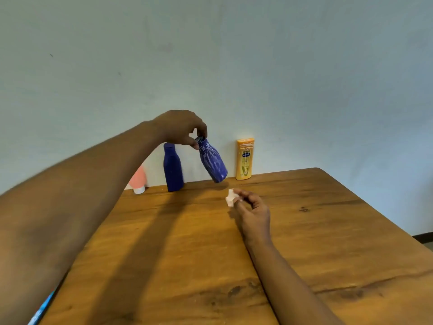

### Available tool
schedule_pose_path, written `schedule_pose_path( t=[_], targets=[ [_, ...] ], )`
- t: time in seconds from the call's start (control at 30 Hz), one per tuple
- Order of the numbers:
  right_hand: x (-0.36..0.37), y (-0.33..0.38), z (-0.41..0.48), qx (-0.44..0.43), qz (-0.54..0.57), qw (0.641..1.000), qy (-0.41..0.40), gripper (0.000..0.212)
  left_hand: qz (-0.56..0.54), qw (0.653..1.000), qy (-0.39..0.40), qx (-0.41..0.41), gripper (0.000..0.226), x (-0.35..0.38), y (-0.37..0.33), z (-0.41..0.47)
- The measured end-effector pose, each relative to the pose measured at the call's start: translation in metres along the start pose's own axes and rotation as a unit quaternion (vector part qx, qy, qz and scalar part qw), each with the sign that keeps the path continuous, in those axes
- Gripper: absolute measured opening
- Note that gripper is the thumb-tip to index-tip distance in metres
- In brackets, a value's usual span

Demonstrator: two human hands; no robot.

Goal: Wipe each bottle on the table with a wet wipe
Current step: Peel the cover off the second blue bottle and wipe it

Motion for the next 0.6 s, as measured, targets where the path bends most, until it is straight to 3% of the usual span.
schedule_pose_path(
  t=[0.17, 0.33, 0.5, 0.6],
  targets=[
    [-0.025, 0.019, -0.051, -0.066, -0.074, 0.990, -0.096, 0.042, -0.158, 0.974, -0.121, -0.111, 0.036, 0.007, -0.044, -0.113],
    [-0.048, 0.036, -0.110, -0.083, -0.079, 0.982, -0.153, 0.039, -0.334, 0.899, -0.167, -0.227, 0.031, 0.034, -0.121, -0.226],
    [-0.050, 0.067, -0.167, -0.094, -0.035, 0.994, -0.050, 0.028, -0.418, 0.839, -0.167, -0.305, 0.029, 0.050, -0.193, -0.306],
    [-0.042, 0.088, -0.203, -0.131, -0.063, 0.987, 0.065, 0.030, -0.442, 0.828, -0.172, -0.298, 0.029, 0.057, -0.212, -0.327]
  ],
)
Point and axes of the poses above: each hand's wrist, its own z-axis towards the middle knuckle, its own x-axis out of the palm, y = z × x, the point moved 1 cm from there along z, towards the middle knuckle, and after that the axes turned 1 degree about -x, right-handed, at the moved point
